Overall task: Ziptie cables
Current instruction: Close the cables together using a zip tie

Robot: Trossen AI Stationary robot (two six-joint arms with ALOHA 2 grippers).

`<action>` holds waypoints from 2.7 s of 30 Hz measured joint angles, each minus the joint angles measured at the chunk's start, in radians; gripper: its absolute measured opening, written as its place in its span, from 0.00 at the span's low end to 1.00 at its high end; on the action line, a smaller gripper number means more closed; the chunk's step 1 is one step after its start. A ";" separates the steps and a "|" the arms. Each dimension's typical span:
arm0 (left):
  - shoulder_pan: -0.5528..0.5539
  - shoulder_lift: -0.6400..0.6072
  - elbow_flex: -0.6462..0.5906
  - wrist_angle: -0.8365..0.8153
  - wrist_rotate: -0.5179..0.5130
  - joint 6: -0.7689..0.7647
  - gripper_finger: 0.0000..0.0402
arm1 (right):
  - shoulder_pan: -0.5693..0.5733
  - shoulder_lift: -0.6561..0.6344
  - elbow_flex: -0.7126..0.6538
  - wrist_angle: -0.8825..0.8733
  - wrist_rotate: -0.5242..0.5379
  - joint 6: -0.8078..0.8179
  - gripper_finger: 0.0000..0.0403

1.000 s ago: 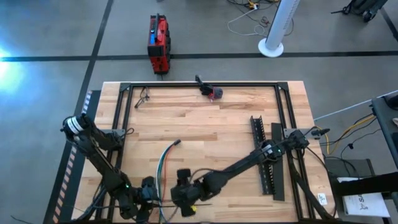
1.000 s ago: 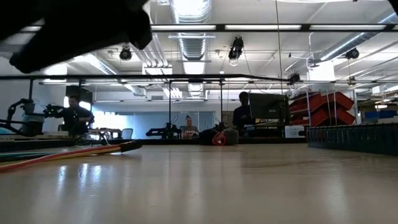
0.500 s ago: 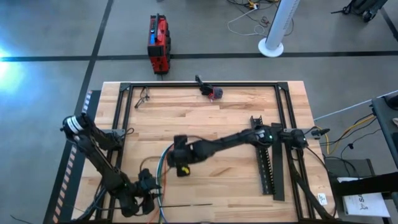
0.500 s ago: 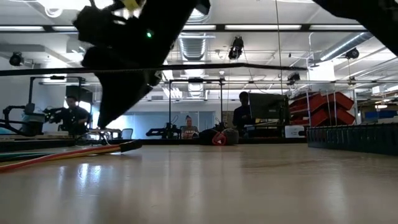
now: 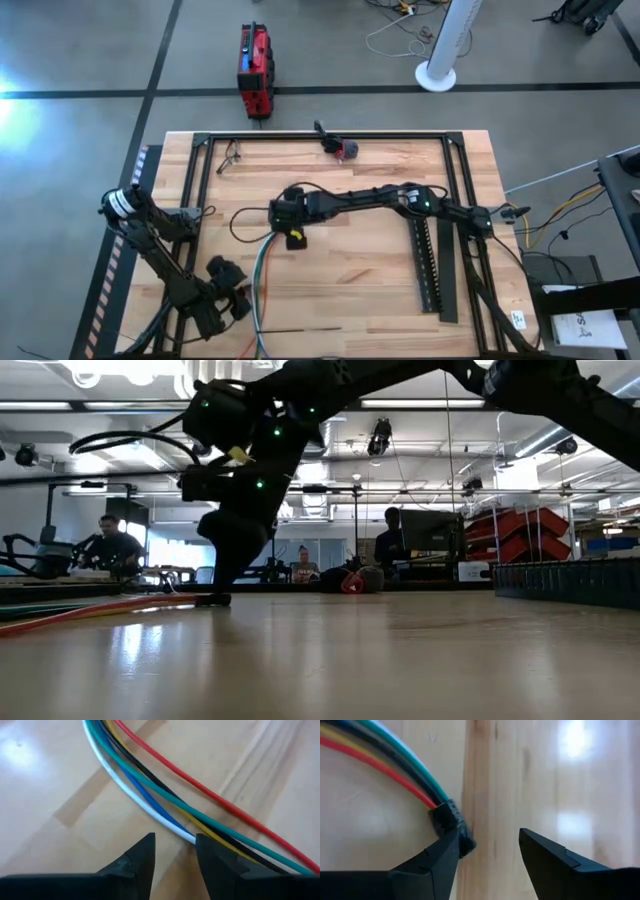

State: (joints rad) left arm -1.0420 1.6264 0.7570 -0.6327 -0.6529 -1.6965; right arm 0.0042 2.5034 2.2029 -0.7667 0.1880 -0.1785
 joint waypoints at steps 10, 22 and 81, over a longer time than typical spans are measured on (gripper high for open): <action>0.004 0.050 -0.046 0.052 -0.043 -0.003 0.23 | 0.049 -0.036 0.057 -0.298 0.213 -0.085 0.40; 0.056 0.179 -0.057 0.469 -0.243 0.300 0.17 | 0.151 -0.079 0.011 -0.229 -0.146 0.109 0.28; 0.231 0.037 -0.080 0.448 -0.174 0.613 0.15 | 0.097 -0.030 -0.003 0.097 0.117 0.037 0.01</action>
State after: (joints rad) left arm -0.8108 1.6631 0.6769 -0.1842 -0.8273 -1.0835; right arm 0.1013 2.4736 2.1997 -0.6695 0.3049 -0.1414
